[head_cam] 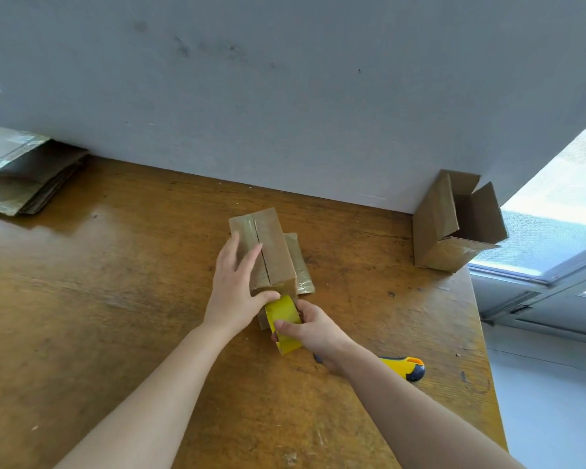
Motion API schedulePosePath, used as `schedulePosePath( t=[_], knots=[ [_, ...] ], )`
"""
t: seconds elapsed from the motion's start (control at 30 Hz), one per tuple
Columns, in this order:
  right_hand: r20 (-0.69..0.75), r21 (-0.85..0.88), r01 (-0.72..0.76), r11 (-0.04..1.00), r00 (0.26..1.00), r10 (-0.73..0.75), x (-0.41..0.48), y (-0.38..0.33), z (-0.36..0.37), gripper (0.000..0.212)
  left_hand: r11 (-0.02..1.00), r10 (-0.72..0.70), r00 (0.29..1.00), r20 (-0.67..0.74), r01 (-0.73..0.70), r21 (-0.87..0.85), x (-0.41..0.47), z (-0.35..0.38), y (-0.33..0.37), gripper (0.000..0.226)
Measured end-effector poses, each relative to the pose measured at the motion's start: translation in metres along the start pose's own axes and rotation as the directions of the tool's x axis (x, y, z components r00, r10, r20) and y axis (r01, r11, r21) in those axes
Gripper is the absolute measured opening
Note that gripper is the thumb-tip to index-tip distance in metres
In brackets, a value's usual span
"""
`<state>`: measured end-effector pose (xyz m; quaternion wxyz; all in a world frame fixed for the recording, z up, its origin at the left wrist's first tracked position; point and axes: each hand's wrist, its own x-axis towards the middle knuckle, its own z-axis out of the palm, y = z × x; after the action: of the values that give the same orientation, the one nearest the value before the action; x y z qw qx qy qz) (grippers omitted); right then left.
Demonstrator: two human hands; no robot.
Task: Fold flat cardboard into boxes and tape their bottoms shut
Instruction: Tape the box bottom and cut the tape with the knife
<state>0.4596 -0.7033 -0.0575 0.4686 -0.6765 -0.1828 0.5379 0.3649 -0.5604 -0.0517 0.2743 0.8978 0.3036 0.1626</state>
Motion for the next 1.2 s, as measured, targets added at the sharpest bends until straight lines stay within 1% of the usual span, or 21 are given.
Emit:
schedulePosePath(
  t=[0.07, 0.13, 0.2, 0.23, 0.3, 0.37, 0.43, 0.5, 0.57, 0.63, 0.7, 0.77, 0.83, 0.87, 0.9, 0.93, 1.0, 1.07, 1.1, 1.13, 1.2],
  knots=[
    [-0.001, 0.009, 0.002, 1.0, 1.0, -0.002, -0.001, 0.001, 0.001, 0.03, 0.98, -0.141, 0.979, -0.144, 0.117, -0.164, -0.019, 0.004, 0.003, 0.066],
    [-0.008, 0.022, 0.007, 1.0, 1.0, -0.007, -0.002, 0.001, 0.003, 0.03, 0.907, -0.352, 0.901, -0.252, 0.263, -0.329, -0.035, 0.012, 0.009, 0.033],
    [-0.015, 0.013, -0.002, 1.0, 1.0, 0.002, -0.002, -0.001, 0.004, 0.03, 0.762, -0.562, 0.818, -0.126, 0.452, -0.464, -0.043, 0.02, 0.017, 0.008],
    [-0.019, -0.001, -0.007, 1.0, 1.0, 0.007, -0.003, -0.001, 0.004, 0.031, 0.704, -0.606, 0.795, -0.018, 0.525, -0.478, -0.044, 0.024, 0.02, 0.007],
    [-0.005, -0.026, -0.007, 1.0, 1.0, 0.007, -0.004, -0.001, 0.003, 0.034, 0.611, -0.627, 0.76, 0.168, 0.614, -0.5, -0.042, 0.031, 0.024, 0.021],
    [0.047, -0.03, -0.006, 1.0, 0.999, 0.007, -0.006, -0.002, 0.003, 0.036, 0.494, -0.645, 0.717, 0.264, 0.655, -0.572, -0.037, 0.033, 0.028, 0.032],
    [0.064, -0.087, 0.012, 0.996, 0.998, -0.007, -0.007, -0.002, 0.002, 0.034, 0.433, -0.649, 0.698, 0.303, 0.667, -0.607, -0.031, 0.033, 0.027, 0.035],
    [-0.014, -0.214, 0.046, 0.976, 0.999, -0.05, -0.01, -0.001, -0.004, 0.028, 0.401, -0.627, 0.695, 0.352, 0.675, -0.619, -0.026, 0.033, 0.026, 0.032],
    [-0.156, -0.372, 0.04, 0.927, 0.982, -0.105, -0.012, 0.004, -0.016, 0.027, 0.354, -0.615, 0.684, 0.393, 0.685, -0.637, -0.024, 0.032, 0.026, 0.026],
    [-0.259, -0.612, -0.071, 0.788, 0.959, -0.115, -0.016, 0.012, -0.033, 0.026, 0.309, -0.616, 0.669, 0.416, 0.691, -0.653, -0.023, 0.032, 0.026, 0.022],
    [-0.305, -0.838, -0.268, 0.476, 0.952, -0.002, -0.021, 0.022, -0.048, 0.039, 0.283, -0.614, 0.664, 0.426, 0.689, -0.667, -0.022, 0.033, 0.026, 0.024],
    [-0.34, -0.907, -0.365, 0.21, 0.929, 0.147, -0.023, 0.033, -0.058, 0.066, 0.271, -0.611, 0.67, 0.422, 0.678, -0.684, -0.022, 0.033, 0.026, 0.031],
    [-0.338, -0.934, -0.351, 0.059, 0.926, 0.168, -0.025, 0.041, -0.064, 0.075, 0.262, -0.61, 0.675, 0.416, 0.667, -0.698, -0.022, 0.033, 0.026, 0.036],
    [-0.323, -0.944, -0.33, 0.026, 0.935, 0.149, -0.024, 0.043, -0.067, 0.073, 0.263, -0.606, 0.678, 0.417, 0.665, -0.699, -0.022, 0.033, 0.026, 0.034],
    [-0.305, -0.95, -0.311, 0.03, 0.944, 0.129, -0.024, 0.043, -0.07, 0.067, 0.27, -0.601, 0.68, 0.419, 0.667, -0.695, -0.022, 0.032, 0.026, 0.032],
    [-0.287, -0.952, -0.296, 0.077, 0.952, 0.11, -0.024, 0.042, -0.073, 0.06, 0.277, -0.597, 0.682, 0.422, 0.67, -0.689, -0.021, 0.032, 0.025, 0.029],
    [-0.239, -0.932, -0.246, 0.265, 0.969, 0.061, -0.025, 0.037, -0.079, 0.047, 0.272, -0.596, 0.681, 0.426, 0.67, -0.691, -0.02, 0.032, 0.023, 0.026],
    [-0.135, -0.888, -0.096, 0.45, 0.989, -0.055, -0.025, 0.028, -0.079, 0.038, 0.253, -0.595, 0.683, 0.425, 0.66, -0.707, -0.019, 0.032, 0.021, 0.026],
    [-0.086, -0.862, -0.001, 0.507, 0.986, -0.143, -0.025, 0.023, -0.077, 0.035, 0.247, -0.597, 0.683, 0.421, 0.656, -0.714, -0.018, 0.033, 0.021, 0.025],
    [-0.056, -0.841, 0.08, 0.535, 0.971, -0.232, -0.024, 0.017, -0.073, 0.033, 0.247, -0.604, 0.681, 0.414, 0.654, -0.715, -0.017, 0.033, 0.02, 0.023],
    [-0.034, -0.841, 0.17, 0.514, 0.931, -0.365, -0.021, 0.004, -0.062, 0.038, 0.262, -0.621, 0.675, 0.398, 0.657, -0.706, -0.017, 0.033, 0.02, 0.02]
  ],
)
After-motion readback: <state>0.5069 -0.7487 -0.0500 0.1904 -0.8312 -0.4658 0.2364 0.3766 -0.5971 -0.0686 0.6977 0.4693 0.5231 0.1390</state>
